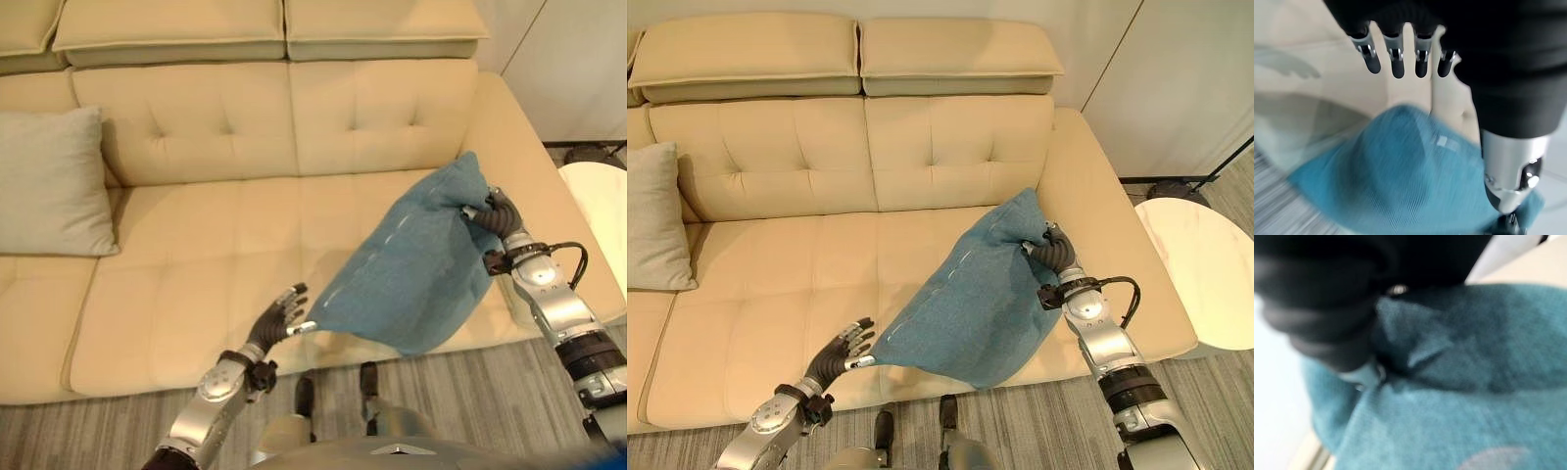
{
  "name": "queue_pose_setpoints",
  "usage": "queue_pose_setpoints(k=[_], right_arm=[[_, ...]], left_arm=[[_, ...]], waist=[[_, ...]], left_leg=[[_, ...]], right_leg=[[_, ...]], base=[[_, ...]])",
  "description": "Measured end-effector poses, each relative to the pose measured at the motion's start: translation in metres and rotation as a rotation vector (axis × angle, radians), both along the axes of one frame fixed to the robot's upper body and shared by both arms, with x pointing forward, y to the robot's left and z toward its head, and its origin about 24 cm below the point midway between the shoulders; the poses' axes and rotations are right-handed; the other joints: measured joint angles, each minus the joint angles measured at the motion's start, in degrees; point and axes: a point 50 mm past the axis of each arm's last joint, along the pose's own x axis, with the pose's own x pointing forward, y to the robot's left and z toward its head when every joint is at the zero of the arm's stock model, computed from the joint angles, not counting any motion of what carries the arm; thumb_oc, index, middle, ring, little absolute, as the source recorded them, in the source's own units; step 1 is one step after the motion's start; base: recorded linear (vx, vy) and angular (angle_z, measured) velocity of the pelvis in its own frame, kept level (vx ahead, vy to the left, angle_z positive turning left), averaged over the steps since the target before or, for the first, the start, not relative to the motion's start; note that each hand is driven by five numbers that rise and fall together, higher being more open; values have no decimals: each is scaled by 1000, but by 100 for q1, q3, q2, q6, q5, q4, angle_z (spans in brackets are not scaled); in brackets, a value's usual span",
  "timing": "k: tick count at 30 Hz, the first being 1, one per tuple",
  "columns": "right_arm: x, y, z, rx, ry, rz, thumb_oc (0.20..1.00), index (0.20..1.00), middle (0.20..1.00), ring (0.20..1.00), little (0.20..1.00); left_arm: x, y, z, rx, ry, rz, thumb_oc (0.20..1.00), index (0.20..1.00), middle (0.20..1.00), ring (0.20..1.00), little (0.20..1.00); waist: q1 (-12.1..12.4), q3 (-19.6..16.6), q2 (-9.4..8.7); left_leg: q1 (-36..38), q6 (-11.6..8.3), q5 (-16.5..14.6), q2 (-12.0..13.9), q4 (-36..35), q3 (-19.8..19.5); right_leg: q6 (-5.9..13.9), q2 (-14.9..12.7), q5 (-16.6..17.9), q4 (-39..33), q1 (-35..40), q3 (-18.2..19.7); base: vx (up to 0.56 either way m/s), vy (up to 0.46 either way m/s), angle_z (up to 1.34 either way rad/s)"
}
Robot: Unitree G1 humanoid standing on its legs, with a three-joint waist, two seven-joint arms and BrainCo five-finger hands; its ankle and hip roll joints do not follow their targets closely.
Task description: Pick up all the scattered cushions and arrange them neatly on the sofa.
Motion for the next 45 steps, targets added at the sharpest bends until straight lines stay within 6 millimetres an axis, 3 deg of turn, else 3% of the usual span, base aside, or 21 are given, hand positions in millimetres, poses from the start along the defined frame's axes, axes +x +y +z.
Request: queue_pose_setpoints(k=[9,16,17,18,29,35,42,43,45], right_arm=[[0,4,0,25,1,12,200,200,200,200,200],[-2,29,4,61,-33,91,200,200,200,200,200],[-2,31,5,64,-37,100,200,200,200,200,200],[-3,33,5,65,-39,107,200,200,200,200,200],[-9,37,4,75,-41,127,200,200,200,200,200],[-17,42,-6,135,-32,100,200,200,200,200,200],[-13,32,8,166,-106,27,200,200,200,200,200],[-13,27,18,176,-149,8,200,200,200,200,200],[-13,27,24,183,-182,11,200,200,200,200,200]], left_arm=[[22,-18,1,60,-50,-53,1000,1000,1000,1000,1000],[38,-28,-15,199,-35,12,1000,1000,1000,1000,1000],[39,-26,-17,215,-27,14,890,890,890,890,890],[41,-30,-17,250,-37,-8,200,200,200,200,200],[47,-32,-12,275,-70,14,200,200,200,200,200],[46,-16,1,281,-117,75,200,200,200,200,200],[69,-6,55,260,-332,124,200,200,200,200,200],[79,-6,80,252,-438,143,200,200,200,200,200],[86,-1,94,250,-498,175,200,200,200,200,200]], waist=[[-101,-3,12],[-329,-27,-36],[-323,-32,-44],[-360,-57,-83],[-375,-135,-195],[-353,-146,-198],[-339,-148,-195],[-330,-151,-190],[-342,-168,-168]], left_leg=[[13,0,0,0,0,14],[32,-2,1,12,-3,34],[36,-3,2,13,-2,38],[54,-3,2,13,-4,72],[117,-3,2,25,-6,124],[169,-5,-2,27,-33,72],[159,-11,4,23,-23,25],[155,-14,13,23,-8,11],[160,-14,12,22,-6,9]], right_leg=[[-4,6,3,0,2,14],[-15,23,15,1,11,32],[-15,23,18,1,14,33],[-7,22,23,1,22,52],[-2,33,27,0,71,79],[20,29,8,-1,144,51],[-7,22,26,0,149,28],[-8,22,27,1,150,17],[-8,22,27,0,153,16]], base=[[1,-2,0],[4,-5,-1],[22,-23,-5],[25,-21,-7],[18,-12,-2],[19,-6,4],[6,0,2],[0,0,0],[0,0,0]])
